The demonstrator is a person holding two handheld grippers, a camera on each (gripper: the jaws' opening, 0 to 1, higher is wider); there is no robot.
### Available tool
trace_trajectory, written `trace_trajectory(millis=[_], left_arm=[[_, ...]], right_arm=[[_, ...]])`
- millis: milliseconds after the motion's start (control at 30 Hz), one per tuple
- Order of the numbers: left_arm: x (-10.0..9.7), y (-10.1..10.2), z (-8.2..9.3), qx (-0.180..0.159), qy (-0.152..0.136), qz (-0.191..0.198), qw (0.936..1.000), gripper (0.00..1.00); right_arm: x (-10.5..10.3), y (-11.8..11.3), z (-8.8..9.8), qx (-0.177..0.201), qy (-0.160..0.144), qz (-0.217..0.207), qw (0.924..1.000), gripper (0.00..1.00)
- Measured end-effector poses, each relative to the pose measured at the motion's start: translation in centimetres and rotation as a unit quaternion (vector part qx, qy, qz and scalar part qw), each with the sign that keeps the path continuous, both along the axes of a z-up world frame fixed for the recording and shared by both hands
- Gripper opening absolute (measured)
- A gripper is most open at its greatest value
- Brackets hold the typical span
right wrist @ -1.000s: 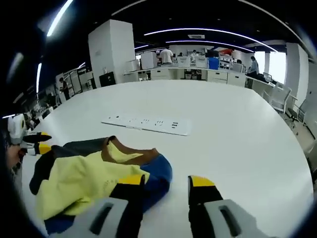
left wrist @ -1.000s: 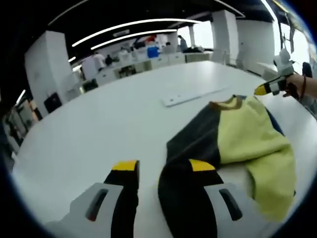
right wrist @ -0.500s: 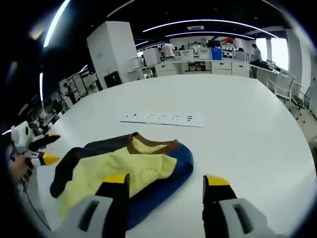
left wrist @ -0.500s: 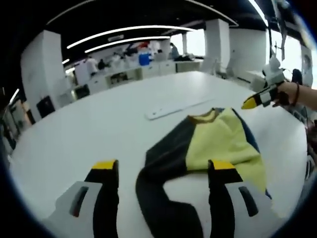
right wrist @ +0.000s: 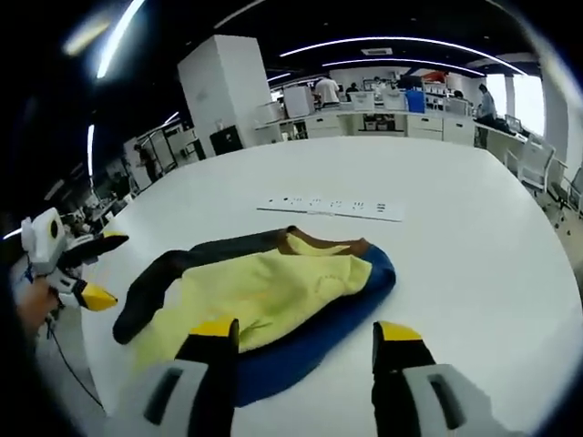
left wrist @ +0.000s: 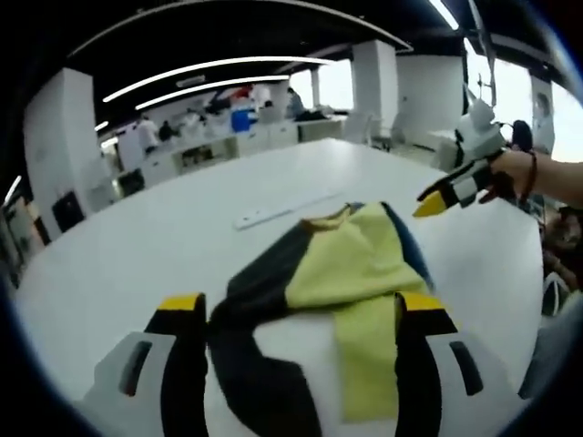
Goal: Fold the garment on the visible template until the final outline fits inside the template.
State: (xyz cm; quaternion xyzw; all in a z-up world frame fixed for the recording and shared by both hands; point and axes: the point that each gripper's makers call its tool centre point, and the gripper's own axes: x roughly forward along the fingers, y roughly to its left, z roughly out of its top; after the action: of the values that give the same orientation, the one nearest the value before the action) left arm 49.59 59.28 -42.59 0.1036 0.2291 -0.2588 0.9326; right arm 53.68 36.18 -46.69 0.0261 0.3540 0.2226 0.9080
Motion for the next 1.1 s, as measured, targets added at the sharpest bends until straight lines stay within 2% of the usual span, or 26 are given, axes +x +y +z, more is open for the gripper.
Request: trace_trajectory(millis=[200,367,467,500,733,867,1000,1100], left_arm=[[-2.0,-1.3,-1.0,0.0,0.014,-0.019,0.9997,0.81],[-4.0,-2.7,-1.8,-0.01,0.023,-0.035,0.9991,0.78],[-4.8,-3.4,-2.4,-0.006,0.029,-0.048,0.9984,0.74],[-5.1,-3.7,-2.5,-0.004,0.024,-0.057,0.9981,0.72],[-6.2,-5.1,-3.6,-0.002,0.029,-0.078,0.9965,0.65],[-6.6,-5.6,-4.7,-0.008,0.039,-0.079,0.9961,0.6],[-6.7,-5.9,-5.6,0.001,0.04,-0.08,0.996,0.52],[-6.8,-6.0,-6.6,0.005,0.054,-0.081,0.9953,0.49]], right_arm=[[-1.8,0.7,-0.5,0.003,0.004,0.001,1.0,0.56],[-3.1,1.6,-1.7,0.0,0.011,0.002,0.9999,0.54],[-3.9,2.4,-2.3,0.003,0.016,0.005,0.9999,0.54],[-4.1,2.7,-2.6,0.005,0.02,0.005,0.9998,0.54],[-5.8,4.5,-4.1,0.001,0.036,0.024,0.9991,0.53],[-6.4,5.3,-4.9,-0.006,0.034,0.02,0.9992,0.51],[-6.7,6.0,-5.5,-0.006,0.032,0.013,0.9994,0.46],[-6.7,6.6,-5.6,0.002,0.032,0.007,0.9995,0.43]])
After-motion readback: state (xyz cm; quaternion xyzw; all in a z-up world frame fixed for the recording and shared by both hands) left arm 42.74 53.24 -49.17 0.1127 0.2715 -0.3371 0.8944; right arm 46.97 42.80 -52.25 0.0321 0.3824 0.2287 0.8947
